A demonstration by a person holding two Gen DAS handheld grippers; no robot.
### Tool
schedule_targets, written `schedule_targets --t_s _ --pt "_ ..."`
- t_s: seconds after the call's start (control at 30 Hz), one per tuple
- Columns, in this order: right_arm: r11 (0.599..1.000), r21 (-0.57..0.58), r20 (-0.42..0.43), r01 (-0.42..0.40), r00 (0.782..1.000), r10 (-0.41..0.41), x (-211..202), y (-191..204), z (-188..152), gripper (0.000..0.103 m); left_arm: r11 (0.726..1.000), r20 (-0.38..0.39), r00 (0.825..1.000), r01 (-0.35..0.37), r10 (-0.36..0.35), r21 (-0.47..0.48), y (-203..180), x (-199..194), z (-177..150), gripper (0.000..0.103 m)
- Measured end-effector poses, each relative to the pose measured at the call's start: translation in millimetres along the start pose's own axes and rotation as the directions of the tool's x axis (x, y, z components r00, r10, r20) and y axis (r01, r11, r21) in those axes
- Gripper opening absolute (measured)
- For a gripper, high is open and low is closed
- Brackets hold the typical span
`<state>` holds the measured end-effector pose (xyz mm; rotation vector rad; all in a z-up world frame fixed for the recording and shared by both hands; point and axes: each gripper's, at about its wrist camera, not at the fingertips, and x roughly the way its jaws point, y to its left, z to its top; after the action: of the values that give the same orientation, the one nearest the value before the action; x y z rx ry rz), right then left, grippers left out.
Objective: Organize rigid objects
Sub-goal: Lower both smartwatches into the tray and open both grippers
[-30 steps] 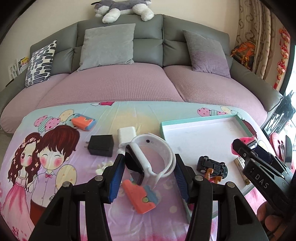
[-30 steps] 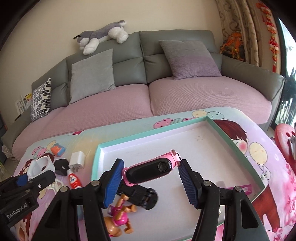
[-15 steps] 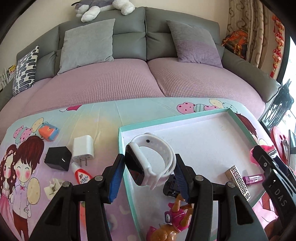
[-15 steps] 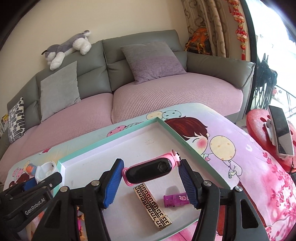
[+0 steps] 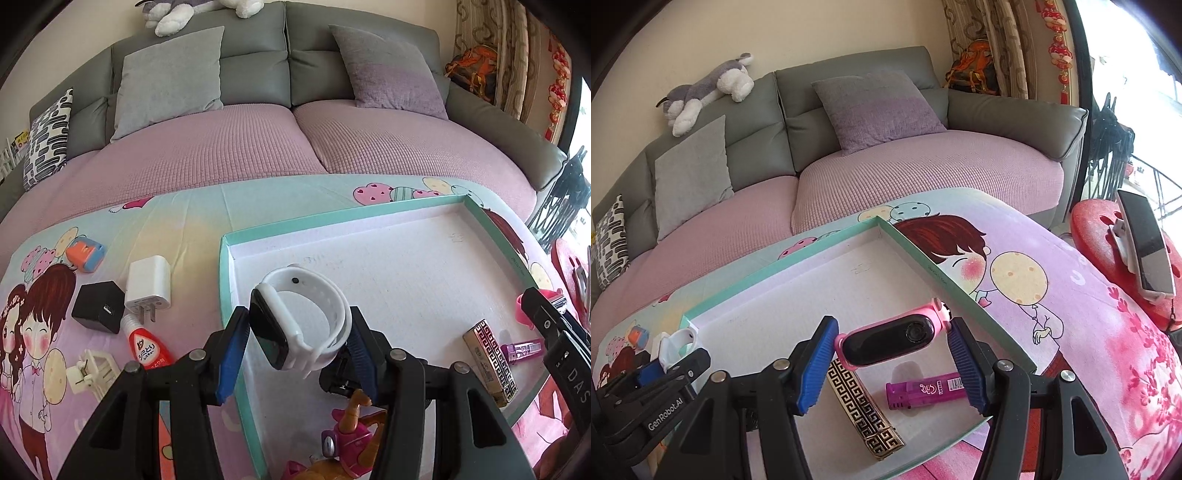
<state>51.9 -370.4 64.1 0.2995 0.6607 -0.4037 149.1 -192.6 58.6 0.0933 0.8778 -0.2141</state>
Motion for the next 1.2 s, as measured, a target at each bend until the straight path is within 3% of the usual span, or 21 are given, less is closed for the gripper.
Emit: schedule_targets --t_s 0.57,0.73,1.0,1.13,1.2 --pt "0.999 -0.044 -0.041 -0.003 0.999 0.001 7 9 -5 0.065 1.0 -0.025 1.0 -0.006 0.006 0.002 1 5 -2 0.055" --pt "0.999 -0.045 -0.053 -0.008 0.999 0.006 8 9 -5 0.065 1.0 -0.015 1.0 -0.015 0.015 0.007 0 -2 1 0.064" --pt "0.997 -0.069 -0.069 -0.015 0.998 0.01 12 12 -6 0.068 0.998 -0.006 0.998 -0.062 0.062 0.014 3 -12 3 0.067" --pt "0.996 -0.086 -0.07 -0.034 0.997 0.028 12 16 -7 0.079 0.997 0.001 0.997 -0.081 0.081 -0.016 10 -15 3 0.09" --pt "0.995 -0.089 -0.072 -0.044 0.997 0.037 11 17 -8 0.081 0.995 0.002 0.995 -0.096 0.096 -0.028 13 -16 3 0.09"
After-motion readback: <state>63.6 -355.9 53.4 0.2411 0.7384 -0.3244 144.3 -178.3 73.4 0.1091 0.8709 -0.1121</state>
